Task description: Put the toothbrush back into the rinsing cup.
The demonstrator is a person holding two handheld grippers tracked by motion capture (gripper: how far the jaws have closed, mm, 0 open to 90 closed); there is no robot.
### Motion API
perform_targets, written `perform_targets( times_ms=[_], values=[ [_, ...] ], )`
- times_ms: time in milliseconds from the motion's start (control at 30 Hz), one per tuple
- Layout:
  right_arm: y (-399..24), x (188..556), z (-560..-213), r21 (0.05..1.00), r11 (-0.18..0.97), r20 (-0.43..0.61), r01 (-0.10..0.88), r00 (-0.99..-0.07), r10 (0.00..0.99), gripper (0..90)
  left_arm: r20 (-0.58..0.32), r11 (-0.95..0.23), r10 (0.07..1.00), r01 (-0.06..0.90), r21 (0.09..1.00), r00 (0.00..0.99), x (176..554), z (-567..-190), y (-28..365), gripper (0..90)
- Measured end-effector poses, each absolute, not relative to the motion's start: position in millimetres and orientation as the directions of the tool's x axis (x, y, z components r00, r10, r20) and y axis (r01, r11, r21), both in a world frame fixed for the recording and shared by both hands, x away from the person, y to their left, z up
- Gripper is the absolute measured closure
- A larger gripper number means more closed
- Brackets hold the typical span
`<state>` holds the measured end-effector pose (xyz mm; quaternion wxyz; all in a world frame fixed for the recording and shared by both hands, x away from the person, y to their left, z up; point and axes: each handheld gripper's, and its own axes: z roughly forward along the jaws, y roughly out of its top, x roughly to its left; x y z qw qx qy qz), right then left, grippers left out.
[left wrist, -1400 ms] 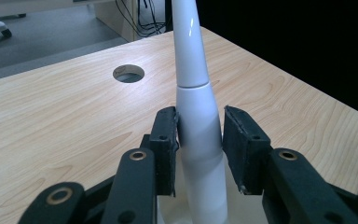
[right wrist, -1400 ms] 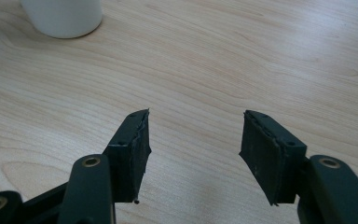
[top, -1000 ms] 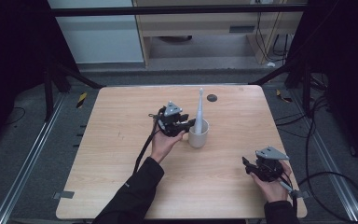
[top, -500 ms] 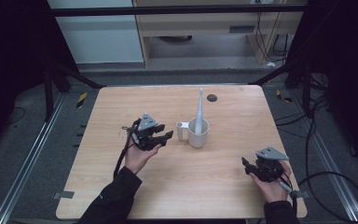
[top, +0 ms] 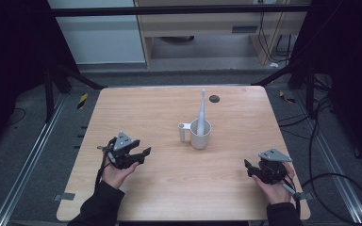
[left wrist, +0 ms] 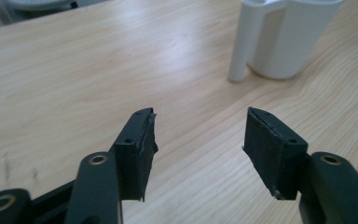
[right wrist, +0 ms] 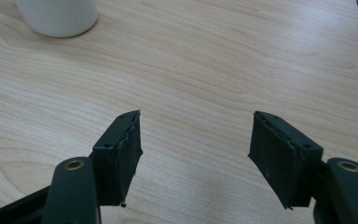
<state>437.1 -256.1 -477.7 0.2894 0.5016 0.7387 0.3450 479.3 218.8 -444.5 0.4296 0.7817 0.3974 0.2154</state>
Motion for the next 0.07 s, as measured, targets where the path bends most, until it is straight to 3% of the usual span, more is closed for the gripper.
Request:
perform_targets(
  times_ms=[67],
  values=[
    [-256.2,437.0,-477.9,0.8,0.259,-0.082,0.541,-0.33,0.94,33.3,-0.011,-0.307,0.817,0.45,0.838,0.577,474.6,-449.2,228.5,40.4]
  ],
)
